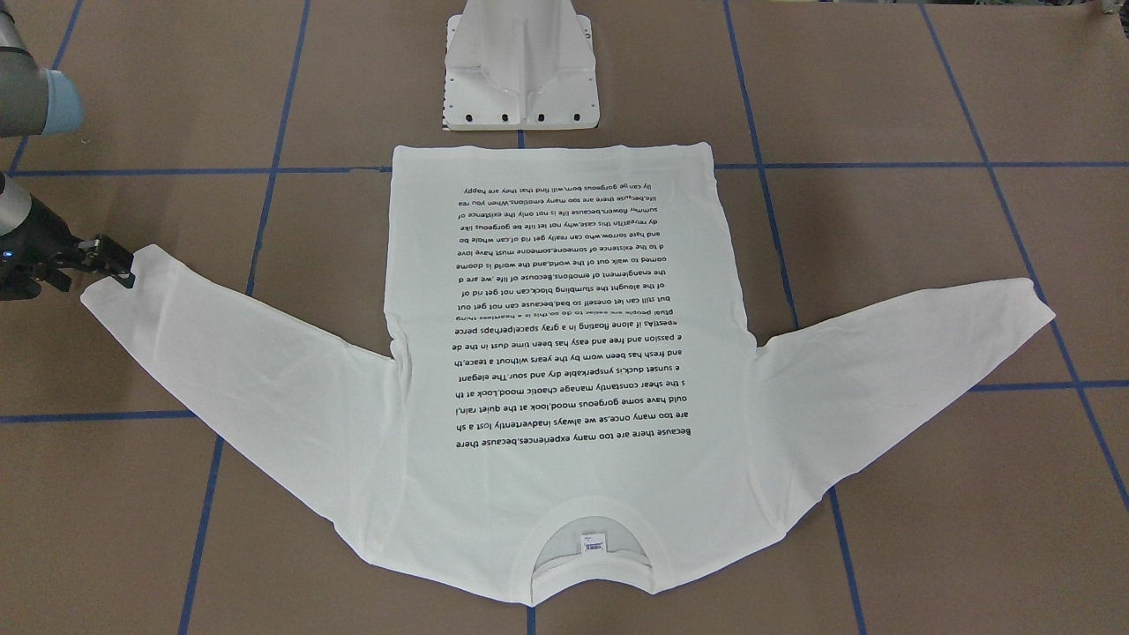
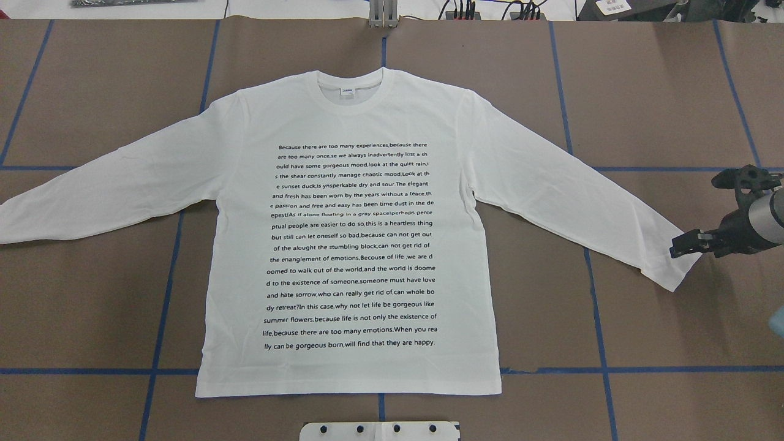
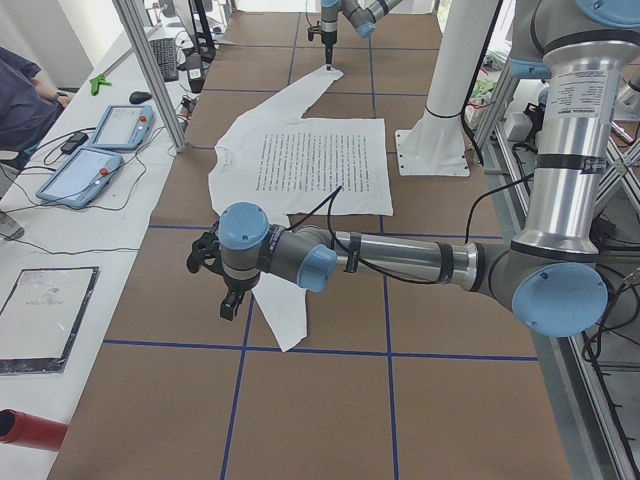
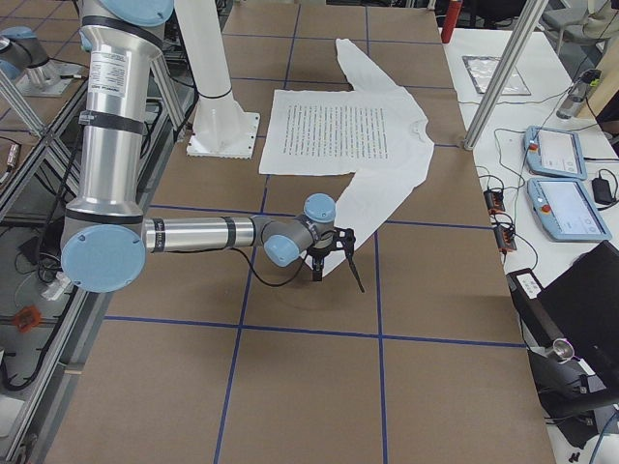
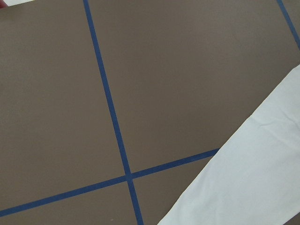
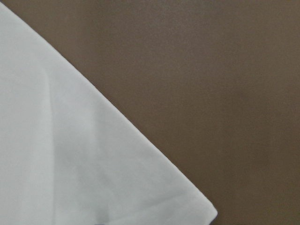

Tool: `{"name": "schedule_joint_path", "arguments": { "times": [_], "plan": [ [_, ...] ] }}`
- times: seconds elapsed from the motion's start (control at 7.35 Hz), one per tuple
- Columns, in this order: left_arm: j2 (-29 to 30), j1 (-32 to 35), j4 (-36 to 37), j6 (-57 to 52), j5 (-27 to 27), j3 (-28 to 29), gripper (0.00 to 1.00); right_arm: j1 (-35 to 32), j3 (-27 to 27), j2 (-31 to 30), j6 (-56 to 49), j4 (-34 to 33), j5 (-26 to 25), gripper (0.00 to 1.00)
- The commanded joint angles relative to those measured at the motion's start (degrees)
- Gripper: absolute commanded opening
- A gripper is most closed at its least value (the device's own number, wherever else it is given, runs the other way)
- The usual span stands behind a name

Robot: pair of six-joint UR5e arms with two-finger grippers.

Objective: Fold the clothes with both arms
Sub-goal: 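Lower the right gripper to the cuff of the sleeve nearest it and grasp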

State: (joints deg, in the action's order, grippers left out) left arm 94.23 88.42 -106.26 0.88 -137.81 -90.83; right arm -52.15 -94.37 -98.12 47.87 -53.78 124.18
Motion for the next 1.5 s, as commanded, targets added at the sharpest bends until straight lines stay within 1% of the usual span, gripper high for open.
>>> {"name": "schedule_joint_path", "arguments": {
  "times": [0.0, 0.14, 0.27, 0.41, 0.54, 0.82, 0.95, 1.09, 1.22, 1.36],
  "plan": [
    [0.07, 0.0, 0.0, 0.0, 0.0, -0.22, 0.99, 0.99, 0.32, -0.05, 0.03, -0.09, 0.01, 0.85],
    [0.16, 0.0, 0.0, 0.0, 0.0, -0.31, 0.99, 1.09, 0.32, -0.06, 0.2, -0.09, 0.01, 0.73],
    [0.16, 0.0, 0.0, 0.0, 0.0, -0.31, 0.99, 1.17, 0.15, -0.06, 0.38, -0.18, 0.1, 0.54],
    [0.16, 0.0, 0.0, 0.09, -0.09, -0.31, 0.99, 1.09, 0.06, -0.06, 0.38, -0.09, 0.1, 0.39],
    [0.16, 0.0, 0.0, 0.18, -0.09, -0.31, 0.99, 1.09, -0.37, 0.03, 0.38, -0.09, 0.27, 0.26],
    [0.16, 0.0, 0.0, 0.18, -0.09, -0.22, 0.99, 1.09, -0.73, 0.21, 0.47, -0.09, 0.8, 0.15],
    [0.16, 0.0, 0.0, 0.26, -0.17, -0.22, 0.99, 1.0, -1.34, 0.21, 0.38, -0.09, 0.8, 0.11],
    [0.16, 0.0, 0.0, 0.26, -0.18, -0.22, 0.99, 1.0, -1.69, 0.21, 0.47, -0.09, 0.8, 0.03],
    [0.16, 0.0, 0.0, 0.26, -0.26, -0.22, 0.99, 0.65, -2.92, 0.12, 0.38, -0.09, 0.71, 0.0],
    [0.16, 0.0, 0.0, 0.26, -0.18, -0.31, 0.99, -0.4, -5.36, 0.03, 0.47, -0.09, 0.71, 0.0]
  ]
}}
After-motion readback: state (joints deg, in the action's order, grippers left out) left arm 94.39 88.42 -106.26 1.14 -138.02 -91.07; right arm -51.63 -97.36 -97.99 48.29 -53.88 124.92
